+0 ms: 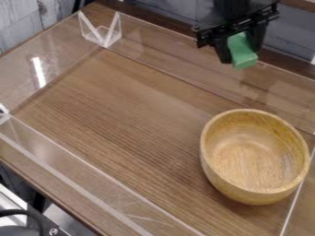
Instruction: Remove the green block from inside the brown bowl and put it on the table
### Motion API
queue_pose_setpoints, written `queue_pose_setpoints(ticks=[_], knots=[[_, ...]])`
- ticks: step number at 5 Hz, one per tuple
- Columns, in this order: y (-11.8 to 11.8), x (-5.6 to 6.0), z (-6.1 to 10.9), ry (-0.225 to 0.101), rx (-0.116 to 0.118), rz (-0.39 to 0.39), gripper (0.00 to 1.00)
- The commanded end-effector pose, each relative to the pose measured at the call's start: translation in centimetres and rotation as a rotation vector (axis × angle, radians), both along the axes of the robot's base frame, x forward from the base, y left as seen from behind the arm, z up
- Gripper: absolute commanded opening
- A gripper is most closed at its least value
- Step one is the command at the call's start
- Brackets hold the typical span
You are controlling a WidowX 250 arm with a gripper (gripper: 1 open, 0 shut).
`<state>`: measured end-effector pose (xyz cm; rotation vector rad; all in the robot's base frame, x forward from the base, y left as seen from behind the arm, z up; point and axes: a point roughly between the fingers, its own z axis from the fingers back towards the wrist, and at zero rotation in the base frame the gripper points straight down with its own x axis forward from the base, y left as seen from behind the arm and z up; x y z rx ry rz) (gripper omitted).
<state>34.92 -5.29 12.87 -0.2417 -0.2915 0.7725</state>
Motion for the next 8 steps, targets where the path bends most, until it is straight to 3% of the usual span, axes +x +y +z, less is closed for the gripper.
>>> queue_pose_setpoints(ticks=[1,3,4,5,8], knots=[[-0.7,0.0,3.1,-0.096,-0.008,-0.017,0.0],[4.6,-6.1,3.2,-0.05,0.012,0.044,0.0],[7.0,-9.3,2.1,-0.021,0.021,0.059,0.0],[8.1,-11.1,1.0,-0.012,0.031,0.023,0.0],[10.2,-11.2,-2.9,-0.002,0.058,0.007,0.0]])
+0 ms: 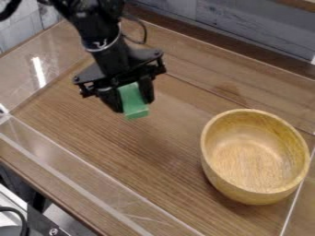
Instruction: Remove the green block from inside the brown bowl and put it on the table
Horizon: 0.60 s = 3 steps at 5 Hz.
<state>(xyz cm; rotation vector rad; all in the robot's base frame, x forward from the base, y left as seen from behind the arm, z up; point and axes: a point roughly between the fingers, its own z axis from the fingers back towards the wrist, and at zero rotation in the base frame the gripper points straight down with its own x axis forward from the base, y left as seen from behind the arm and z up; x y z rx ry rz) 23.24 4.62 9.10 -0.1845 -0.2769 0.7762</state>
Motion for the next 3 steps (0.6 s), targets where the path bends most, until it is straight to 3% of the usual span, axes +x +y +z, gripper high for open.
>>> queue_pose_setpoints(ticks=[1,3], knots=[[0.9,0.8,-0.1,-0.032,0.019,-0.012,0.0],[1.9,1.3,-1.7,-0.014,0.018,-0.004,0.0]])
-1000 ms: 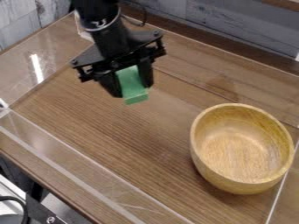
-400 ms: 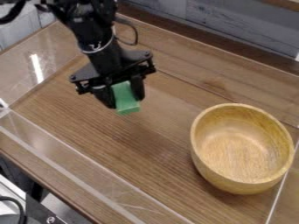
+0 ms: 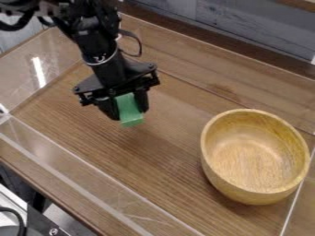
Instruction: Remove the green block from inside the brown bowl and put it on the table
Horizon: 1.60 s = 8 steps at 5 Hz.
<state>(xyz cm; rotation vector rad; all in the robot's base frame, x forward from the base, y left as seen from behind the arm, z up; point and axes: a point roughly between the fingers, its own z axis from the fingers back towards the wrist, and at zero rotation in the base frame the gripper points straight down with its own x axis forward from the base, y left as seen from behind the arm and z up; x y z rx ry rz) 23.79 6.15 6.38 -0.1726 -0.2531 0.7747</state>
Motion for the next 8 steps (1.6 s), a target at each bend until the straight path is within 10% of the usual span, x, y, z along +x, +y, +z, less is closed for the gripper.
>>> queue_pose_setpoints(ticks=[1,8], knots=[[0.9,1.1,0.6,-0.035,0.008,0.012,0.0],[2.2,2.1,-0.5,0.027,-0.042,0.038,0.0]])
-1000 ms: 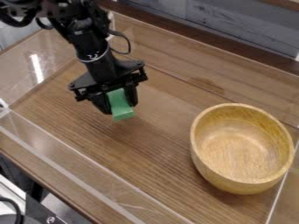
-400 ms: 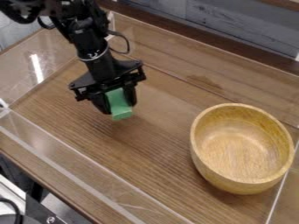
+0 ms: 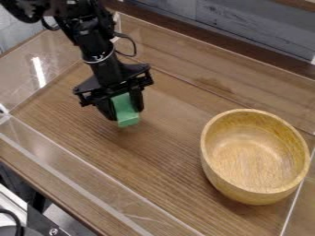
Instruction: Remove the green block from inside the brown bowl and put it on the table
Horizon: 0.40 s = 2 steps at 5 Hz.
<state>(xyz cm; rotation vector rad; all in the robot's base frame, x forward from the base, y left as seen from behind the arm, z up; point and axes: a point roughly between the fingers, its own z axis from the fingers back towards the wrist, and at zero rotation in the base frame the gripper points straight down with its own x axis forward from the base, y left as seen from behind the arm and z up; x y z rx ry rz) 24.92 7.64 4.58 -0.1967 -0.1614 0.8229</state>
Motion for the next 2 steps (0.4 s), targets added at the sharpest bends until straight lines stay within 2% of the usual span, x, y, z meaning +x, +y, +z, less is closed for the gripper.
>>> queue_pose_setpoints(ticks=[1,2], knots=[[0.79,1.06,1.15,-0.036,0.015,0.002,0.0],[0.86,1.12,1.01,-0.024,0.01,0.0,0.0]])
